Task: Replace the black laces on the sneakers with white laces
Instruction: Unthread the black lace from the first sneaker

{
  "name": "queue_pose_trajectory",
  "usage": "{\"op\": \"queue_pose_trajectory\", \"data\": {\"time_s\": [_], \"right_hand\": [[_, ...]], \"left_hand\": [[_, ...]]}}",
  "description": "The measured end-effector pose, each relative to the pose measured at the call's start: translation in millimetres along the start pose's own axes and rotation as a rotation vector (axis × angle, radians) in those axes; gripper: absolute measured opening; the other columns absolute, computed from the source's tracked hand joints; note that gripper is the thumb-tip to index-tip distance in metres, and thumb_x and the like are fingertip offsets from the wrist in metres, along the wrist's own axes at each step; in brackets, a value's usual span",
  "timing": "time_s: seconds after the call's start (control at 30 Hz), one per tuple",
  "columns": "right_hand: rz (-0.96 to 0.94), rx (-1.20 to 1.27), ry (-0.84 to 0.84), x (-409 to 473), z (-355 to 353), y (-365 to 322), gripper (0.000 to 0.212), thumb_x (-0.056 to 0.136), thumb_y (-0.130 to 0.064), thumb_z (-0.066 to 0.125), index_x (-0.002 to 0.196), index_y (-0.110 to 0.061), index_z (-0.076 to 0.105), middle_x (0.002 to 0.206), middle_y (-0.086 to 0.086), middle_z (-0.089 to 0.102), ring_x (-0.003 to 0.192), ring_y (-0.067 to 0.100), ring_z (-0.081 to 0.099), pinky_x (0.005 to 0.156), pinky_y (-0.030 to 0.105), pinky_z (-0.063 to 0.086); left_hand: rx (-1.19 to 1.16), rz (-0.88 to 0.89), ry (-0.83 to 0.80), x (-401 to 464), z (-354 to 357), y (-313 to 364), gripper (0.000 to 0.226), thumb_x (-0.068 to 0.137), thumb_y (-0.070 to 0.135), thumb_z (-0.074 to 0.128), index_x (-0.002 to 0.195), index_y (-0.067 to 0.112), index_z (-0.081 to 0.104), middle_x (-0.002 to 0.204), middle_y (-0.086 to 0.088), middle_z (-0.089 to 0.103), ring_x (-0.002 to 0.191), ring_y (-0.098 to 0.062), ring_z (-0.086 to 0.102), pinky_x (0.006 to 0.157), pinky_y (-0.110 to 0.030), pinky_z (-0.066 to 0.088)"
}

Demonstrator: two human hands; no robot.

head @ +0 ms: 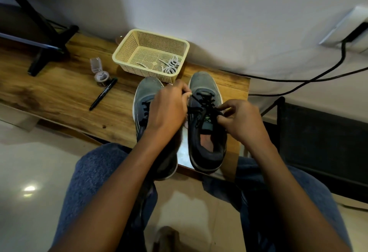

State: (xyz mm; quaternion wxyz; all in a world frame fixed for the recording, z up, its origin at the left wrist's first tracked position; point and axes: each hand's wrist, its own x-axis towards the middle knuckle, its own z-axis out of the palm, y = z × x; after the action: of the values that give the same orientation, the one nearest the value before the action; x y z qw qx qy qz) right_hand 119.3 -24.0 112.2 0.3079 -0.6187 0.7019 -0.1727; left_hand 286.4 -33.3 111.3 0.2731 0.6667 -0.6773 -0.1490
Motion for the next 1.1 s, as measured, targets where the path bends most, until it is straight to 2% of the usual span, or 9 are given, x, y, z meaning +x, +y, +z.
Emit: {"op": "queue_pose_trajectory", "data": {"time_s": [0.1,0.2,0.3,0.4,0.57,0.7,0.87,0.97,1.1], "right_hand": [[0.016,-0.005,0.028,0.9,-2.9,5.6,0.023,0.083,-0.013,0.069,0.106,-0.017,0.068,0.099,0.008,0.069,0.087,0.023,0.066,0.075,0.044,0.059],[0.005,-0.007,0.031,0.5,-3.9,7.2,0.024,0.084,-0.014,0.069,0.108,-0.017,0.068,0.099,0.008,0.069,0.085,0.02,0.066,0.073,0.043,0.059],[-0.036,-0.053,0.018,-0.7,0.3,2.0,0.031,0.084,-0.017,0.069,0.115,-0.02,0.066,0.101,0.005,0.069,0.088,0.02,0.065,0.076,0.042,0.058],[-0.078,-0.103,0.055,-0.1,3.3,-1.0,0.038,0.082,-0.017,0.07,0.119,-0.023,0.063,0.105,0.004,0.068,0.093,0.023,0.064,0.077,0.044,0.056],[-0.238,-0.221,0.041,2.9,11.2,-2.8,0.036,0.081,-0.016,0.071,0.116,-0.019,0.062,0.115,0.005,0.057,0.106,0.024,0.054,0.08,0.038,0.049],[-0.253,-0.341,0.068,4.9,14.7,-4.7,0.029,0.083,-0.022,0.071,0.11,-0.018,0.061,0.116,0.003,0.054,0.112,0.023,0.047,0.073,0.033,0.039],[-0.328,-0.382,0.104,5.3,14.6,-4.3,0.015,0.084,-0.025,0.07,0.095,-0.019,0.063,0.11,0.001,0.056,0.106,0.02,0.049,0.068,0.029,0.033],[-0.383,-0.369,0.113,4.0,14.5,-1.9,0.01,0.084,-0.022,0.069,0.088,-0.02,0.061,0.104,0.0,0.055,0.1,0.019,0.051,0.066,0.028,0.032],[-0.382,-0.286,0.11,4.5,14.2,-0.9,0.018,0.083,-0.017,0.07,0.077,-0.02,0.053,0.094,-0.003,0.055,0.086,0.015,0.052,0.064,0.028,0.035]], "left_hand": [[-0.024,-0.181,0.148,9.8,-16.9,-13.1,0.012,0.1,0.018,0.046,0.109,0.015,0.054,0.088,0.001,0.063,0.077,-0.016,0.062,0.056,-0.027,0.046],[0.005,-0.224,0.203,12.2,-28.8,-26.1,0.012,0.099,0.019,0.048,0.109,0.015,0.054,0.096,-0.004,0.067,0.085,-0.019,0.064,0.062,-0.028,0.044],[0.1,-0.137,0.079,4.2,-17.3,-18.2,0.019,0.094,0.026,0.056,0.112,0.019,0.056,0.105,-0.003,0.065,0.101,-0.022,0.06,0.077,-0.034,0.045],[0.15,-0.04,-0.034,-0.7,-5.8,-2.8,0.04,0.091,0.036,0.058,0.126,0.02,0.051,0.119,-0.003,0.061,0.119,-0.024,0.049,0.109,-0.043,0.032],[0.09,0.137,-0.323,-14.9,8.4,10.9,0.063,0.088,0.042,0.057,0.144,0.022,0.034,0.143,-0.003,0.044,0.135,-0.023,0.032,0.118,-0.044,0.014],[0.233,0.113,-0.478,-18.5,21.5,3.8,0.074,0.092,0.043,0.05,0.152,0.016,0.016,0.156,-0.005,0.025,0.144,-0.022,0.016,0.119,-0.044,0.0],[0.338,0.015,-0.448,-20.3,25.3,0.7,0.085,0.089,0.057,0.051,0.152,0.015,0.011,0.156,-0.009,0.023,0.144,-0.026,0.018,0.12,-0.043,0.007],[0.302,0.017,-0.413,-22.4,28.2,2.7,0.08,0.091,0.052,0.051,0.152,0.016,0.014,0.153,-0.01,0.03,0.141,-0.026,0.026,0.119,-0.04,0.013],[0.295,0.016,-0.506,-28.8,33.4,7.3,0.065,0.1,0.04,0.036,0.153,0.013,0.008,0.154,-0.011,0.03,0.14,-0.027,0.028,0.117,-0.039,0.019]]}}
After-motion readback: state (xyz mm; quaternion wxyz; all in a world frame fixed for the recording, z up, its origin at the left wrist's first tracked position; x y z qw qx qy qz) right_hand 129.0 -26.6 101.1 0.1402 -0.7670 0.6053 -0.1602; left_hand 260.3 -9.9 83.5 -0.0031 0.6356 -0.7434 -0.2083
